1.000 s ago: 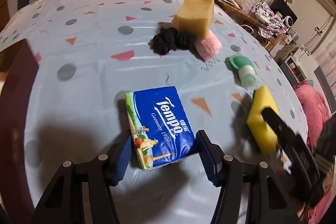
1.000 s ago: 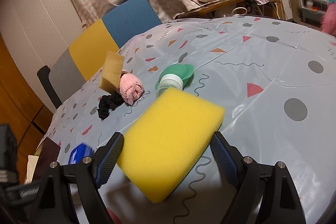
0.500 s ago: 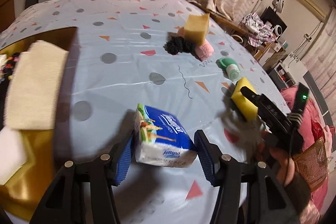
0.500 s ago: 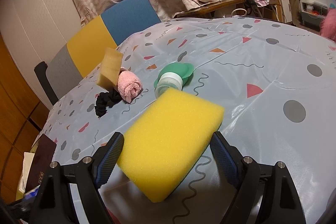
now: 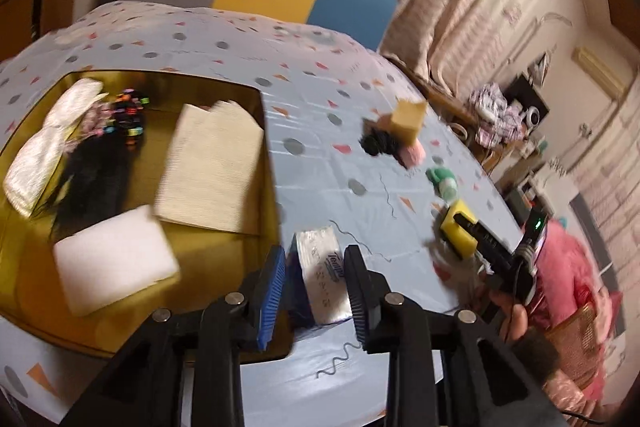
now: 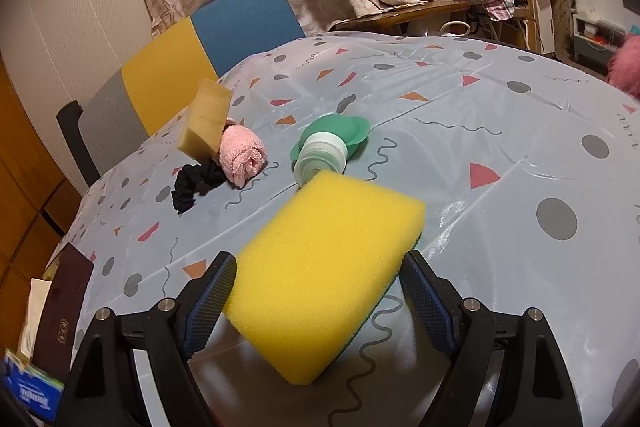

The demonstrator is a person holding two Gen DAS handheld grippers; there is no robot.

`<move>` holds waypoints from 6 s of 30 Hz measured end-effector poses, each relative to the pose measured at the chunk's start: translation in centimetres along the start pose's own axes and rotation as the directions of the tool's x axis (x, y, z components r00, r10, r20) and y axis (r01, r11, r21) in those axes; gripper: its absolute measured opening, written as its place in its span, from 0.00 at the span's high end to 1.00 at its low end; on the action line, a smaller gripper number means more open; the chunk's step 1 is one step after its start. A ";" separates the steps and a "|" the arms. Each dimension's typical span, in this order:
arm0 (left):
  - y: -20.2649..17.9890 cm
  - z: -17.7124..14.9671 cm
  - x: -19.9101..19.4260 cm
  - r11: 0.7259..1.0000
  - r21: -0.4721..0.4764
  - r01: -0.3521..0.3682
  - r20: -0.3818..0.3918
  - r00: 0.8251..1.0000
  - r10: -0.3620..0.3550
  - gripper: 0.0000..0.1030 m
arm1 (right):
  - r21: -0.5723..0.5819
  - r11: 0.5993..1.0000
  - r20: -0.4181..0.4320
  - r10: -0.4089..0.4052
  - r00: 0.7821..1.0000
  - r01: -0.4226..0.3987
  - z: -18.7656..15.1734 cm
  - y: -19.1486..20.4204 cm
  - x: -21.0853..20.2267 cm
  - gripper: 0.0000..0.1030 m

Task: Organize rigid objects
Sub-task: 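Carry the Tempo tissue pack into the gold tray and open the left gripper, then lower the yellow sponge into the gold tray and open the right gripper, then move the right gripper to the green-lidded white jar and grasp it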

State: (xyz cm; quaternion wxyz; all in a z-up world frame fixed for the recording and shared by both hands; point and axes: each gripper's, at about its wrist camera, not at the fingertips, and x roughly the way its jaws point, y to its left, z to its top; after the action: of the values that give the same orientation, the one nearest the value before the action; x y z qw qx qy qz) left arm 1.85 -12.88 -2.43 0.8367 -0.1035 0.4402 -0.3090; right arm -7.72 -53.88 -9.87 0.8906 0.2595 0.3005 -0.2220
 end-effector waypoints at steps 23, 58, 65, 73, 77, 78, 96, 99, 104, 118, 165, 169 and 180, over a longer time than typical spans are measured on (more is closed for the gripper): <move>8.2 -0.5 -2.3 0.969 -0.147 -0.200 0.006 0.979 0.203 0.72 | -0.046 0.998 -0.012 -0.043 0.999 0.043 -0.2 0.7 0.1 0.18; 2.1 -0.4 0.6 0.999 -0.009 -0.039 -0.082 0.996 0.038 0.71 | -0.055 0.997 -0.024 -0.047 0.999 0.046 0.0 0.9 0.1 0.19; 5.9 0.5 -2.4 0.993 -0.117 0.014 -0.013 1.000 -0.015 0.75 | -0.137 0.990 -0.022 -0.028 0.999 0.025 0.4 2.9 -1.2 0.45; 12.7 0.9 -5.0 0.955 -0.297 -0.001 0.055 0.998 0.018 0.75 | -0.174 0.984 -0.076 -0.054 0.996 0.040 0.4 4.2 -1.1 0.33; 15.5 1.4 -6.6 0.933 -0.359 0.000 0.106 0.993 0.041 0.75 | -0.145 0.988 -0.124 -0.064 0.990 0.046 0.2 4.3 -0.5 0.15; 15.7 1.6 -6.6 0.936 -0.350 -0.018 0.098 0.994 0.056 0.75 | -0.139 0.989 -0.146 -0.066 0.987 0.046 0.1 4.4 -0.2 0.14; 11.8 2.0 -6.3 0.972 -0.233 0.023 0.113 0.994 0.003 0.27 | -0.166 0.982 -0.222 -0.126 0.967 0.090 0.0 7.6 2.4 0.06; 12.7 1.8 -7.5 0.965 -0.261 -0.020 0.147 0.987 0.060 0.27 | -0.188 0.976 -0.225 -0.156 0.962 0.114 0.0 7.5 3.0 0.15; 13.7 1.0 -8.7 0.956 -0.290 -0.037 0.180 0.979 0.092 0.27 | -0.233 0.966 -0.210 -0.161 0.964 0.111 -0.1 8.0 2.5 0.21; 10.0 -0.1 -7.6 0.975 -0.117 -0.188 0.159 0.966 0.205 0.27 | -0.301 0.911 -0.173 0.239 0.955 -0.282 -0.6 20.1 -5.8 0.21; 15.0 -1.2 -11.4 0.927 -0.330 -0.180 0.193 0.948 0.252 0.27 | -0.435 0.745 -0.373 0.361 0.855 -0.505 -10.1 40.4 -3.7 0.01; 14.2 -1.3 -10.7 0.935 -0.321 -0.153 0.180 0.959 0.219 0.27 | -0.454 0.744 -0.321 0.377 0.869 -0.491 -9.0 38.6 -5.4 0.01; 7.8 -0.5 -7.4 0.982 -0.155 -0.110 0.121 0.984 0.129 0.27 | -0.374 0.868 -0.214 0.261 0.941 -0.326 -4.3 27.4 -5.1 0.01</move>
State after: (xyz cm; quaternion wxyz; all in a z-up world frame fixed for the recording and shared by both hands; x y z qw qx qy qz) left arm 1.64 -2.23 -1.21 0.8708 -0.1586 0.4117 -0.2171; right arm 1.95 -29.08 -0.45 0.9217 0.1291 0.3657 0.0042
